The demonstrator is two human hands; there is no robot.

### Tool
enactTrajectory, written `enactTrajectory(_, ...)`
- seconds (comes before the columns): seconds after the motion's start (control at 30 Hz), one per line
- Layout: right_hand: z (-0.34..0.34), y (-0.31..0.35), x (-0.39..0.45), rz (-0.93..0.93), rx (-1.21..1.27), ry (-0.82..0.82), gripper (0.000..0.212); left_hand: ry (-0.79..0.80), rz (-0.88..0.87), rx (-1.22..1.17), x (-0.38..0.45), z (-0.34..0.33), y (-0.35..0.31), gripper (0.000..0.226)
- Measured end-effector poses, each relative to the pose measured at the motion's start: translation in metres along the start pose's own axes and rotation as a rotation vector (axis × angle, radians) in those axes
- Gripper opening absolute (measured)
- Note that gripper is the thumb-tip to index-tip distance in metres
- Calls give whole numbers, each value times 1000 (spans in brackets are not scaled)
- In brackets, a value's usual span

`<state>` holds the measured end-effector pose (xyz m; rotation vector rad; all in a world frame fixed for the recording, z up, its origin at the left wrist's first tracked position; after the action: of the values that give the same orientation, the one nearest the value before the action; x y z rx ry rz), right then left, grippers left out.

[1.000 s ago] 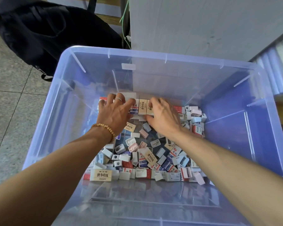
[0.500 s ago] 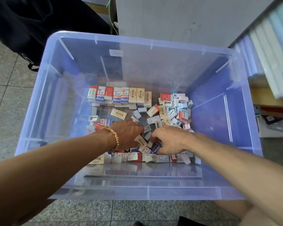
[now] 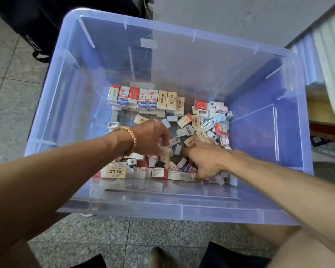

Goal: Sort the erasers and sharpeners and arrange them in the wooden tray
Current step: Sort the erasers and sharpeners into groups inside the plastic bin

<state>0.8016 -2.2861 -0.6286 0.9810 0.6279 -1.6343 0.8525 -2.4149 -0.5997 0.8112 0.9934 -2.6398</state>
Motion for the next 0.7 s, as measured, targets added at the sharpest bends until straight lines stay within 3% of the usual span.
enactTrajectory(0.13, 6, 3, -7, 5, 98, -51, 61, 44, 25, -10, -12, 2, 2, 21)
enactTrajectory(0.4, 0, 18, -1, 71, 88, 20, 19, 41, 44, -120, -23, 8, 1, 18)
enactTrajectory(0.47, 2, 16, -2, 70, 104, 39, 19, 54, 43, -162, -26, 13, 0, 16)
enactTrajectory(0.57, 7, 9, -4, 45, 347, 65, 28, 78, 53, -226, -31, 19, 0, 14)
enactTrajectory(0.7, 32, -5, -5, 23, 674, -125, 27, 97, 120, -312, -35, 19, 6, 12)
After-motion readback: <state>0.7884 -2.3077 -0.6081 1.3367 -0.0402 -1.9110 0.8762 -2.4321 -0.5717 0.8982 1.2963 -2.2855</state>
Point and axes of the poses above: each hand's wrist, its own x-axis towards the middle knuckle, its own z-axis out of the back of the hand, y = z × x, the point moved 7 cm from there along x, towards the middle knuckle
